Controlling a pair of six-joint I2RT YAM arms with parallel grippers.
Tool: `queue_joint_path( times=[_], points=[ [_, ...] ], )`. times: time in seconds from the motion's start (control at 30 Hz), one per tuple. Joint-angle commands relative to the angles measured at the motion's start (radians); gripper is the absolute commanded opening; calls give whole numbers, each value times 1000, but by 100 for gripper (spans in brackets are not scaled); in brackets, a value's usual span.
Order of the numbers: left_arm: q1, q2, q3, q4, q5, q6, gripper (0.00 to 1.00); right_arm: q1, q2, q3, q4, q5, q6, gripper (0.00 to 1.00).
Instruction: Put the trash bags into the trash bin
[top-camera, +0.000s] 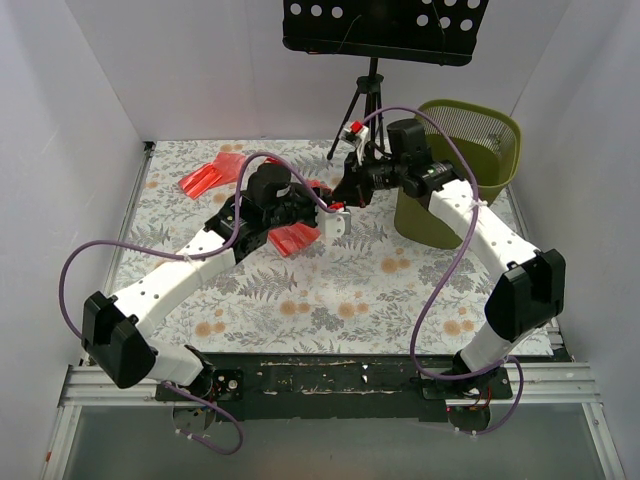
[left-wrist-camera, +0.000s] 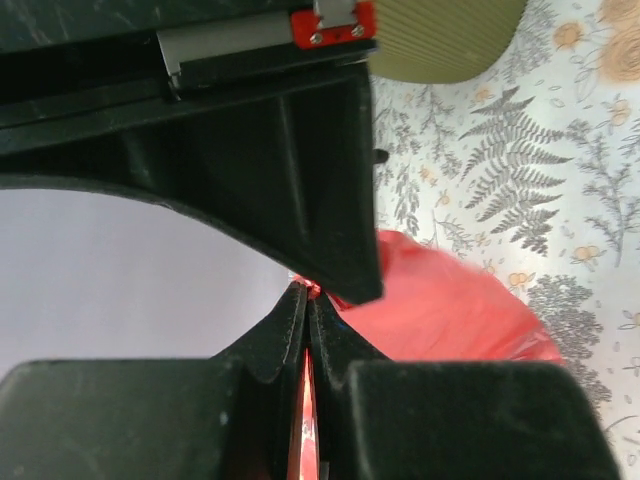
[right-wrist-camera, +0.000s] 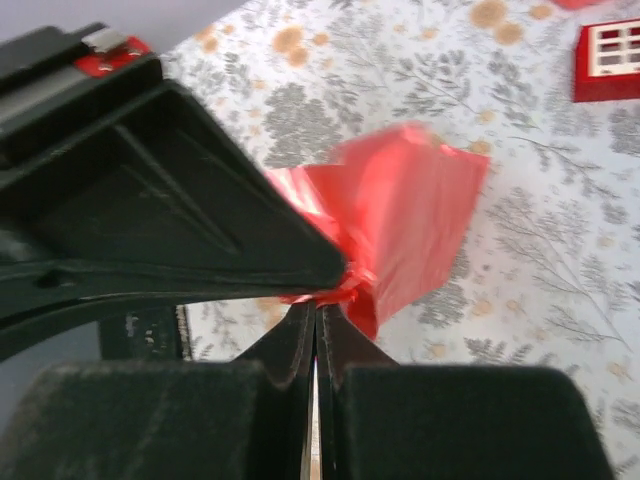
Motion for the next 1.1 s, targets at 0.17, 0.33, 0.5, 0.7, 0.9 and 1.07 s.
queue_joint_path(
  times=[0.17, 0.33, 0.5, 0.7, 0.9, 1.07],
  points=[
    [-35, -94, -102, 52, 85, -2, 0, -78, 8, 106, 146, -110, 125, 1],
    [-43, -85, -86, 160, 6, 15, 0, -71, 42, 63, 67, -106, 78, 1],
    [0, -8, -80, 257, -80, 60, 0, 15, -30, 15, 73, -165, 78, 1],
    [11, -36, -125, 228, -24, 41, 0, 18, -47, 55, 141, -226, 126, 1],
    [-14, -64, -44, 230, 3, 29, 0, 14, -22, 11, 8, 100, -38, 1],
    [-7, 13, 10, 199, -79, 63, 0, 29, -54, -2, 16, 32, -25, 1]
  ],
)
